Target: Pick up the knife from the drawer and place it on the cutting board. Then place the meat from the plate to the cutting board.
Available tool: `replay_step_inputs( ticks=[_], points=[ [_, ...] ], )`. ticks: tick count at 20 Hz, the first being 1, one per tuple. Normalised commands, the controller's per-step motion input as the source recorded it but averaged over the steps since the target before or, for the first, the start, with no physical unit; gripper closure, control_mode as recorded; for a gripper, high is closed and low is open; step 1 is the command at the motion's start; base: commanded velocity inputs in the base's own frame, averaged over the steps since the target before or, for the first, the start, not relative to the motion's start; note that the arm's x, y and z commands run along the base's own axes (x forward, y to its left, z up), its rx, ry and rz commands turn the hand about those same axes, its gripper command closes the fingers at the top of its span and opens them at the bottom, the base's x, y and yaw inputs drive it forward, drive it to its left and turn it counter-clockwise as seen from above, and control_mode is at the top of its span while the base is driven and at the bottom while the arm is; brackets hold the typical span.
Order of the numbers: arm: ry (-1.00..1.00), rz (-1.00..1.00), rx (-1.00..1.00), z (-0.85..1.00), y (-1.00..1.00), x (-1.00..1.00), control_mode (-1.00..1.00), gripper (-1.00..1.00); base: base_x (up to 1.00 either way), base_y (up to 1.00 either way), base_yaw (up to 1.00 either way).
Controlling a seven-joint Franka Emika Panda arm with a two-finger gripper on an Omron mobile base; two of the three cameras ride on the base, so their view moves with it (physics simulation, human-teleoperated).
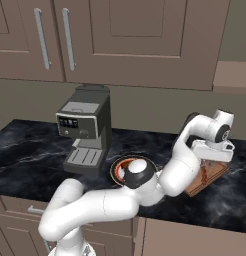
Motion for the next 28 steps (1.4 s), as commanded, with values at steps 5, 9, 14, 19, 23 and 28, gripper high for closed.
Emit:
replay_step_inputs(
  ticks=[5, 9, 14, 19, 23, 28],
  points=[
    [-0.07, -0.07, 0.00, 0.55, 0.22, -0.15, -1.00, -1.00, 0.00, 0.00, 0.00],
    [-0.06, -0.08, 0.00, 0.35, 0.70, -0.29, -1.00, -1.00, 0.00, 0.00, 0.00],
    [-0.01, -0.02, -0.05, 0.01, 0.99, -0.42, -1.00, -1.00, 0.00, 0.00, 0.00],
    [-0.03, 0.00, -0.05, 0.01, 0.89, -0.53, -1.00, -1.00, 0.00, 0.00, 0.00],
    [-0.11, 0.00, -0.02, 0.13, 0.73, -0.55, -1.00, -1.00, 0.00, 0.00, 0.00],
    [-0.14, 0.00, -0.07, 0.00, 0.66, -0.41, -1.00, -1.00, 0.00, 0.00, 0.00]
  ],
)
